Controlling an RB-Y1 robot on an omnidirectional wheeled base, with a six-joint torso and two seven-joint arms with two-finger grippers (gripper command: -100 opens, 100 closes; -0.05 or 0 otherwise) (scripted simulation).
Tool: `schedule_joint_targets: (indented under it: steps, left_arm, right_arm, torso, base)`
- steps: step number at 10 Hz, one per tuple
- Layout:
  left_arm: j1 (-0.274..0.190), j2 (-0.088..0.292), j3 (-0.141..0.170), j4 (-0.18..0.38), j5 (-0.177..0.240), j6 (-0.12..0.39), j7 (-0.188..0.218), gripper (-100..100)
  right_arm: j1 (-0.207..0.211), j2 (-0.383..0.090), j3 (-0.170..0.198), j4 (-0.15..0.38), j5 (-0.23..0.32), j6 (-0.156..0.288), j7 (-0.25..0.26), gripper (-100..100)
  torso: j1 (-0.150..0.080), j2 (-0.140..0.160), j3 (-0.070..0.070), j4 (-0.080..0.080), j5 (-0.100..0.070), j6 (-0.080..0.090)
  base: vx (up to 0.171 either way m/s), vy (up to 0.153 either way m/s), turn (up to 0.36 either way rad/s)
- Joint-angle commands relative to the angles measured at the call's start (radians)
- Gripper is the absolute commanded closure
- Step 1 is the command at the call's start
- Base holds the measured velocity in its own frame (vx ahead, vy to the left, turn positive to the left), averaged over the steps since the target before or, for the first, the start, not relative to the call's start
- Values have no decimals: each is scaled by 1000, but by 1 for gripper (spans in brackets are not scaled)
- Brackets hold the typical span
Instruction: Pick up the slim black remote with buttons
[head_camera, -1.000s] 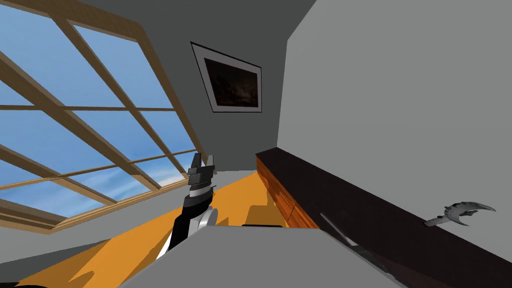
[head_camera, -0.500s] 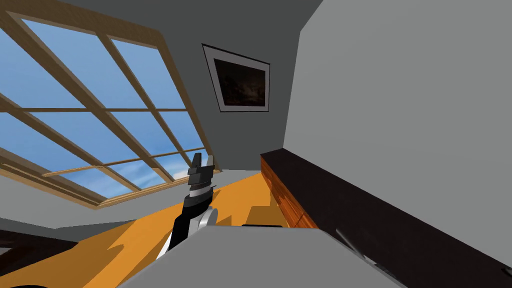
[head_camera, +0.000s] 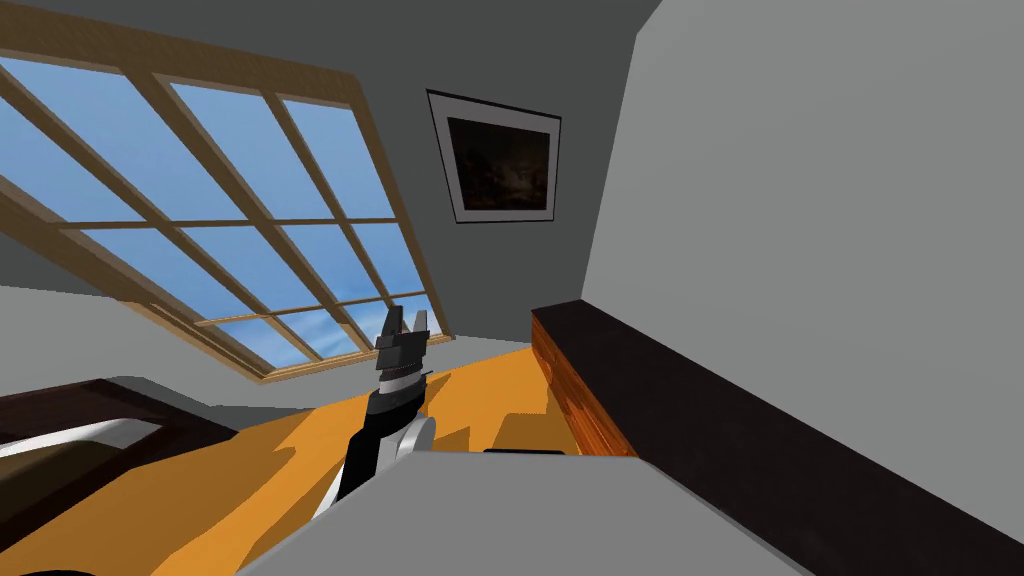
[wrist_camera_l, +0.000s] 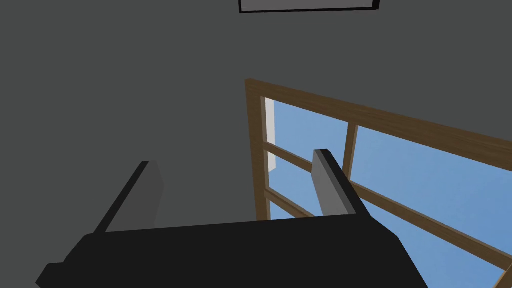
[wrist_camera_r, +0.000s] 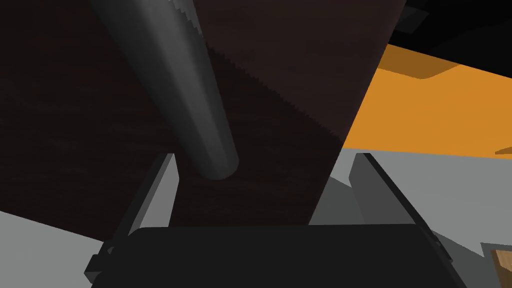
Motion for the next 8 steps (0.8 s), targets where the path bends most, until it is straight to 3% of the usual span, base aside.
schedule_joint_targets:
  steps: [1,6,7,8]
  left_arm:
    - [0,0,0,0,0,0,0,0]
    - [0,0,0,0,0,0,0,0]
    - [0,0,0,0,0,0,0,0]
    - [0,0,0,0,0,0,0,0]
  right_arm:
    - [-10,-3,6,28,15,5,1,-100]
    - [-38,-52,44,163,105,21,5,-100]
    - [-45,-40,31,172,90,8,28,-100]
    - [-44,-41,32,172,92,10,27,0]
  torso:
    - [0,0,0,0,0,0]
    - [0,0,0,0,0,0]
    - [0,0,0,0,0,0]
    - [0,2,1,0,0,1]
  base:
    - [34,-3,67]
    - [38,5,169]
    - [16,-6,38]
    - [0,0,0]
